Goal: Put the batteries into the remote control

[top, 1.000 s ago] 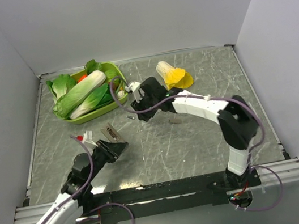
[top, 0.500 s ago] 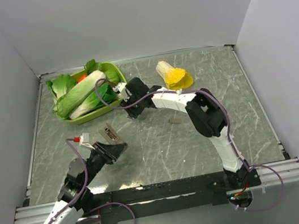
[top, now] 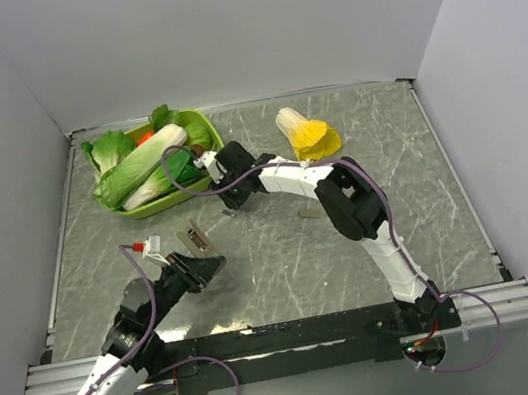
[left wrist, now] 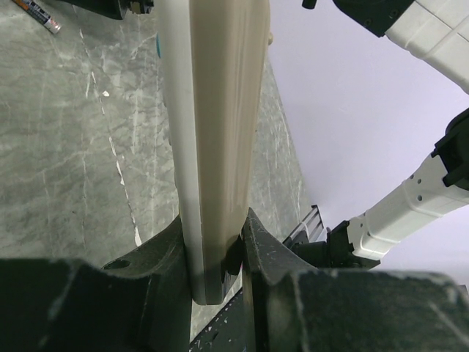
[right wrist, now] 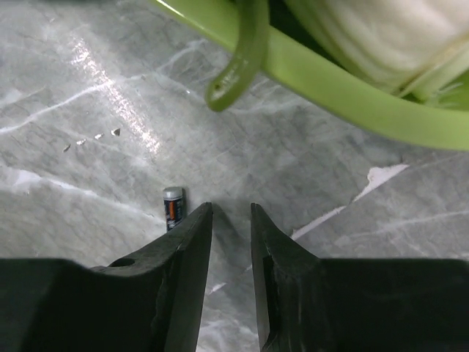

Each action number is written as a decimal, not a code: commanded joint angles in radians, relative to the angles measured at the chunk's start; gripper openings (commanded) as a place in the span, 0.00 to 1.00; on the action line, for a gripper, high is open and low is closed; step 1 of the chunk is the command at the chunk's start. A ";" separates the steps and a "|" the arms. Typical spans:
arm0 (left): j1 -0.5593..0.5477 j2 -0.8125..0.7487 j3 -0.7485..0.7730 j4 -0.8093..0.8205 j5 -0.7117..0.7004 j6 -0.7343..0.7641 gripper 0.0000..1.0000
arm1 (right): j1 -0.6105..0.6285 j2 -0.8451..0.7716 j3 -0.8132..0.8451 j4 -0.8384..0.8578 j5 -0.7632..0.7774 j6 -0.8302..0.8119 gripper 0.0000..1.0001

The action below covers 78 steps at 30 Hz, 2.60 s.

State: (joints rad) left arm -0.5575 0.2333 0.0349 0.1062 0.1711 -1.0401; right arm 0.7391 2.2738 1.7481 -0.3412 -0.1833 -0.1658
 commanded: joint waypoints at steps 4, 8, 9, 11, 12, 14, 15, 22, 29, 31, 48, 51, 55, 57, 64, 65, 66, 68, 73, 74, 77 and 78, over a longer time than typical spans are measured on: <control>0.005 -0.012 0.005 0.026 0.024 0.008 0.01 | 0.016 -0.025 -0.015 0.005 0.013 0.020 0.35; 0.005 -0.031 0.013 0.006 0.018 0.008 0.01 | 0.020 -0.100 -0.067 0.042 0.004 0.045 0.38; 0.005 -0.038 0.014 0.001 0.013 0.009 0.01 | 0.020 -0.134 -0.077 0.051 -0.005 0.055 0.40; 0.005 -0.049 0.019 -0.010 0.010 0.008 0.01 | 0.022 -0.163 -0.113 0.086 -0.019 0.067 0.43; 0.005 -0.054 0.020 -0.013 0.010 0.009 0.01 | 0.025 -0.190 -0.125 0.102 -0.037 0.083 0.44; 0.005 -0.063 0.026 -0.025 0.008 0.011 0.01 | 0.031 -0.221 -0.160 0.142 -0.059 0.094 0.49; 0.007 -0.066 0.029 -0.026 0.008 0.011 0.01 | 0.037 -0.226 -0.170 0.149 -0.071 0.095 0.51; 0.005 -0.088 0.046 -0.048 0.011 0.014 0.01 | 0.071 -0.192 -0.170 0.174 -0.030 0.092 0.59; 0.005 -0.111 0.059 -0.083 0.011 0.022 0.01 | 0.071 -0.126 -0.141 0.159 0.045 0.078 0.50; 0.005 -0.118 0.057 -0.086 0.011 0.018 0.01 | 0.072 -0.109 -0.130 0.145 0.045 0.072 0.49; 0.005 -0.112 0.053 -0.076 0.027 0.017 0.01 | 0.074 -0.097 -0.148 0.103 0.080 0.066 0.07; 0.005 -0.114 0.056 -0.074 0.027 0.018 0.01 | 0.074 -0.187 -0.240 0.128 0.099 0.071 0.00; 0.005 -0.111 0.043 -0.048 0.028 0.014 0.01 | 0.075 -0.350 -0.404 0.151 0.140 0.103 0.00; 0.005 -0.100 0.040 -0.022 0.031 0.009 0.01 | 0.074 -0.449 -0.516 0.157 0.166 0.126 0.00; 0.005 -0.077 0.037 0.016 0.044 0.008 0.01 | 0.075 -0.671 -0.797 0.126 0.217 0.316 0.00; 0.005 -0.080 0.037 0.018 0.045 0.006 0.01 | 0.075 -0.691 -0.852 0.130 0.220 0.337 0.00; 0.005 -0.081 0.037 0.018 0.044 0.006 0.01 | 0.075 -0.726 -0.881 0.131 0.235 0.382 0.00; 0.004 -0.086 0.036 0.018 0.042 0.006 0.01 | 0.075 -0.770 -0.956 0.148 0.246 0.416 0.00; 0.004 -0.095 0.033 0.015 0.044 0.000 0.01 | 0.075 -0.809 -1.032 0.151 0.289 0.488 0.06; 0.004 -0.097 0.033 0.013 0.045 -0.001 0.01 | 0.074 -0.815 -1.036 0.151 0.292 0.494 0.10; 0.004 -0.104 0.039 0.003 0.045 0.000 0.01 | 0.074 -0.817 -1.049 0.142 0.295 0.509 0.18; 0.004 -0.106 0.042 -0.002 0.044 0.003 0.01 | 0.074 -0.815 -1.050 0.137 0.294 0.514 0.20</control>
State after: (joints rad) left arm -0.5575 0.1452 0.0502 0.0635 0.1982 -1.0374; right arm 0.8139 1.4918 0.7139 -0.1959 0.0792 0.2893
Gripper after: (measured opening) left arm 0.290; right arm 0.173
